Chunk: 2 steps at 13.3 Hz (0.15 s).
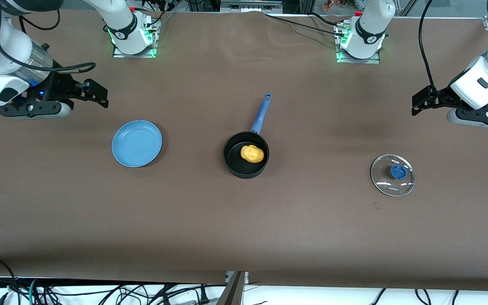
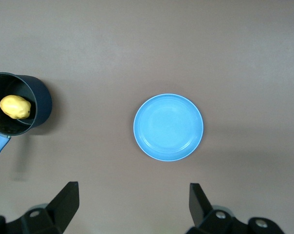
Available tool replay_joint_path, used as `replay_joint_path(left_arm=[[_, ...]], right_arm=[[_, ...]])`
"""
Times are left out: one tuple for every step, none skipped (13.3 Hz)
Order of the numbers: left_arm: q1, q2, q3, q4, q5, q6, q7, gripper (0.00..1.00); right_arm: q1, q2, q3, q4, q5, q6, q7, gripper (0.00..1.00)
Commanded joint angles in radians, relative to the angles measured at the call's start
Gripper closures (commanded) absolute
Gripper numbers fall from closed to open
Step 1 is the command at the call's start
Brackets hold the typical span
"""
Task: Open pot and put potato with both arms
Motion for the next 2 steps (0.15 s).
replay_joint_path(left_arm=[[0.009,-0.015,-0.003,-0.007,0.018,-0.005,0.002,0.0],[0.011,-0.014,0.0,-0.007,0.016,-0.003,0.002,0.0]], right_arm=[[-0.008,-0.015,0.018,0.013,-0.001,-0.015,-0.045,0.0],[-0.008,-0.015,0.018,0.014,-0.005,-0.026,-0.049,0.0]])
